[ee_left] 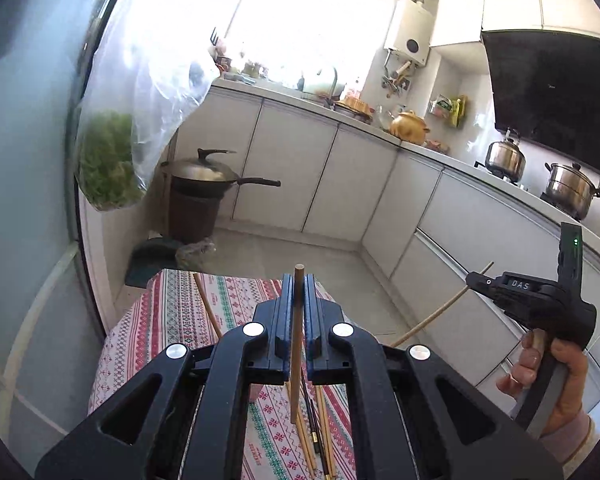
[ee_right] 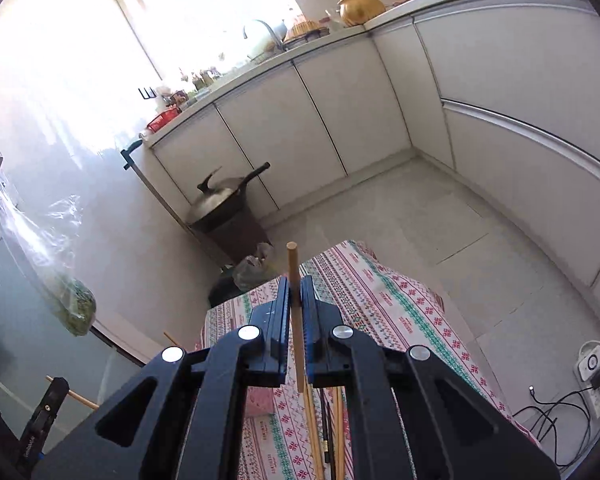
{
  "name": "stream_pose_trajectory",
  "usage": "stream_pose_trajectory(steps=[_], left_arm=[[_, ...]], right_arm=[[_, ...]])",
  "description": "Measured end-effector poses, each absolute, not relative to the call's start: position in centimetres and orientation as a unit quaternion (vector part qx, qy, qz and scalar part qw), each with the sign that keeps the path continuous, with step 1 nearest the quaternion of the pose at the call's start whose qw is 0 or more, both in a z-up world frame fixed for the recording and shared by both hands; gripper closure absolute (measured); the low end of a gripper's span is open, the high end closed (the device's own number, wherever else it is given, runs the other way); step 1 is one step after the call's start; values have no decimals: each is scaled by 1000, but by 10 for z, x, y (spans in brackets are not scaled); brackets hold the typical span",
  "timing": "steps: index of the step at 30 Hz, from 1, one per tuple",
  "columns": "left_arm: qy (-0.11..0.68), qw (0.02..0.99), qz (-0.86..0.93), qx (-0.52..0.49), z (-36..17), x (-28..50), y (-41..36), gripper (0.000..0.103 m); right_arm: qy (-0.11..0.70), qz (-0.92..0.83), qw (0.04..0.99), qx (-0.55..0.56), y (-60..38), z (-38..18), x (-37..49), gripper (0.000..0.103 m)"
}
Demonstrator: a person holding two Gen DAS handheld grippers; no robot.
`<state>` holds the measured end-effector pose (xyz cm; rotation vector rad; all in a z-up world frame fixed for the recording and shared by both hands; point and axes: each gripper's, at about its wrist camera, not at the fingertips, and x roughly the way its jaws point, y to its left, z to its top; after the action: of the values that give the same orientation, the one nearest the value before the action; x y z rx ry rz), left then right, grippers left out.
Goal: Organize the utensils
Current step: 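Lift both held chopsticks and carry them over the pink holder, then drop the chopsticks into the pink holder by opening both tools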
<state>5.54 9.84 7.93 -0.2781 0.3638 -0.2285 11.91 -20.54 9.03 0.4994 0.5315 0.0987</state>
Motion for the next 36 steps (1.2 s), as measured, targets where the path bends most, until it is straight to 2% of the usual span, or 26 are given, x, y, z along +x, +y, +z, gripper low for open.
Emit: stream_pose_trajectory(steps=[13, 23, 27, 28, 33, 36], left_arm=[[150, 976, -54, -151, 95, 89, 123, 99], [179, 971, -11, -160, 56, 141, 130, 99], [215, 960, -15, -177, 37, 156, 136, 97], [218, 958, -15, -184, 37, 155, 140, 96], [191, 957, -13, -220, 52, 129, 163, 76], [190, 956, 3, -223, 55, 117, 169, 69]], right_arm=[[269, 96, 925, 250, -185, 89, 130, 97], [284, 128, 916, 253, -156, 86, 147, 97], [287, 141, 914, 251, -139, 88, 155, 97], [288, 145, 913, 252, -135, 88, 156, 97], [292, 150, 910, 254, -119, 86, 167, 97], [298, 147, 909, 251, -109, 80, 176, 97]])
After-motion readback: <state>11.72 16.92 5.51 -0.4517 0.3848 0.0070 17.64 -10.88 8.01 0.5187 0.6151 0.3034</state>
